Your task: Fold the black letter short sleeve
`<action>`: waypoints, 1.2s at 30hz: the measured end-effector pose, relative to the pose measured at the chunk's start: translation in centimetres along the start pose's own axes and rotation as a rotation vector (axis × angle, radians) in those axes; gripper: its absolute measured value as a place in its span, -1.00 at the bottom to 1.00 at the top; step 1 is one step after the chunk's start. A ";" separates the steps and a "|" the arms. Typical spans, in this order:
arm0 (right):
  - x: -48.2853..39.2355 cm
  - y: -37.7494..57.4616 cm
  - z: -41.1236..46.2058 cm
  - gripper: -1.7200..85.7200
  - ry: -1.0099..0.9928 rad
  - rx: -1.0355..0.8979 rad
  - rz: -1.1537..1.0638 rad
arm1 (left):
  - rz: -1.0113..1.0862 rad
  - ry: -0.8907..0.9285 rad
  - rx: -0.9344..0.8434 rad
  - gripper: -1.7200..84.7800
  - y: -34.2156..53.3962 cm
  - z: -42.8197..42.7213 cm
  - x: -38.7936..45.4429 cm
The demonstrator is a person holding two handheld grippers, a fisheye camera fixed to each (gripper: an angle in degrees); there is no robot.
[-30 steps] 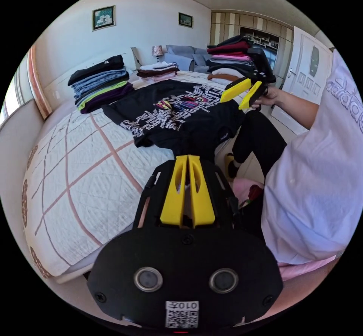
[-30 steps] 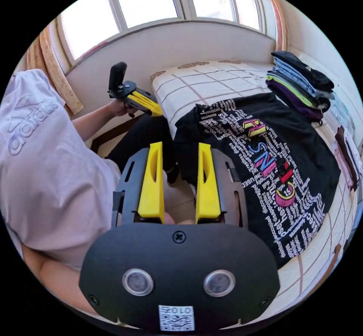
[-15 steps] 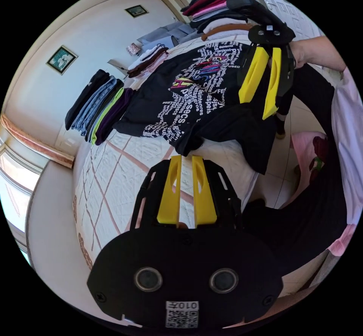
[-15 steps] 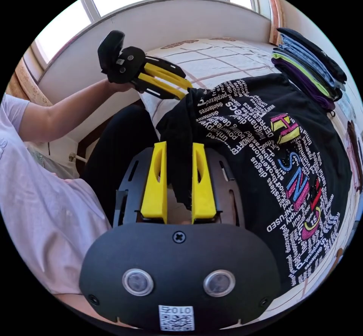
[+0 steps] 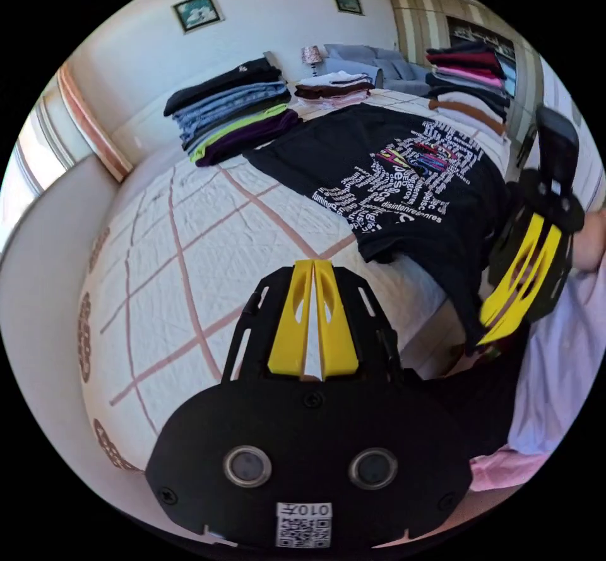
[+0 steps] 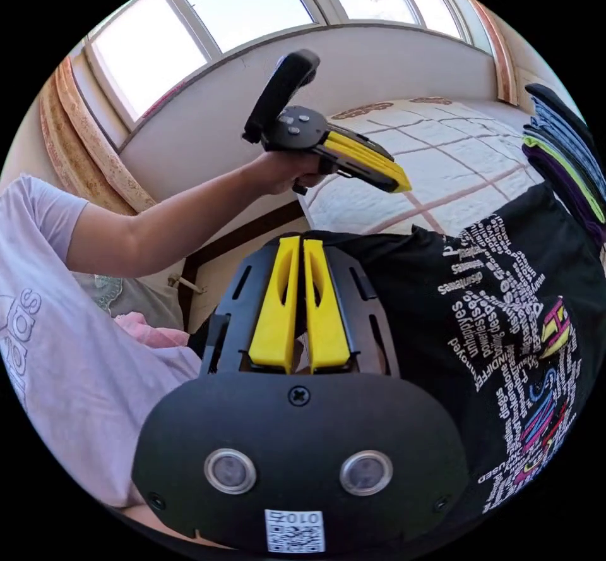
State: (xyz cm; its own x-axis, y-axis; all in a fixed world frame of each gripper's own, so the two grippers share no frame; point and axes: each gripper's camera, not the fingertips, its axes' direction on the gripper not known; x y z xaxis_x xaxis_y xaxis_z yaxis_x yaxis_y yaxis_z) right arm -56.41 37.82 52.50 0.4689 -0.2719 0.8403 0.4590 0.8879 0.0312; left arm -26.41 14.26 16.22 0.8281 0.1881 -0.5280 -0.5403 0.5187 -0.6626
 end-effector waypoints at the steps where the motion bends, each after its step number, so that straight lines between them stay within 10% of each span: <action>1: 0.2 -0.1 1.3 -0.88 0.016 -0.050 -0.002 | -0.038 0.075 -0.032 -0.96 -0.1 0.2 -1.2; 22: -1.9 8.0 -2.7 -0.74 0.020 0.129 -0.105 | -0.539 0.625 0.073 -0.86 -4.9 1.6 -12.2; 36: 2.8 6.9 -0.8 -0.89 -0.045 0.028 0.104 | -0.678 0.458 0.112 -0.96 -2.2 0.3 -16.1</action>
State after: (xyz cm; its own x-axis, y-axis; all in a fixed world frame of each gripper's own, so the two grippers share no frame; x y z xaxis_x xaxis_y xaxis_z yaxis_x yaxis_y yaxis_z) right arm -51.30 42.88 54.61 0.4781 -0.1618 0.8633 0.3886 0.9204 -0.0427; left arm -38.49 10.37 26.36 0.8132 -0.5417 -0.2128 0.0932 0.4821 -0.8711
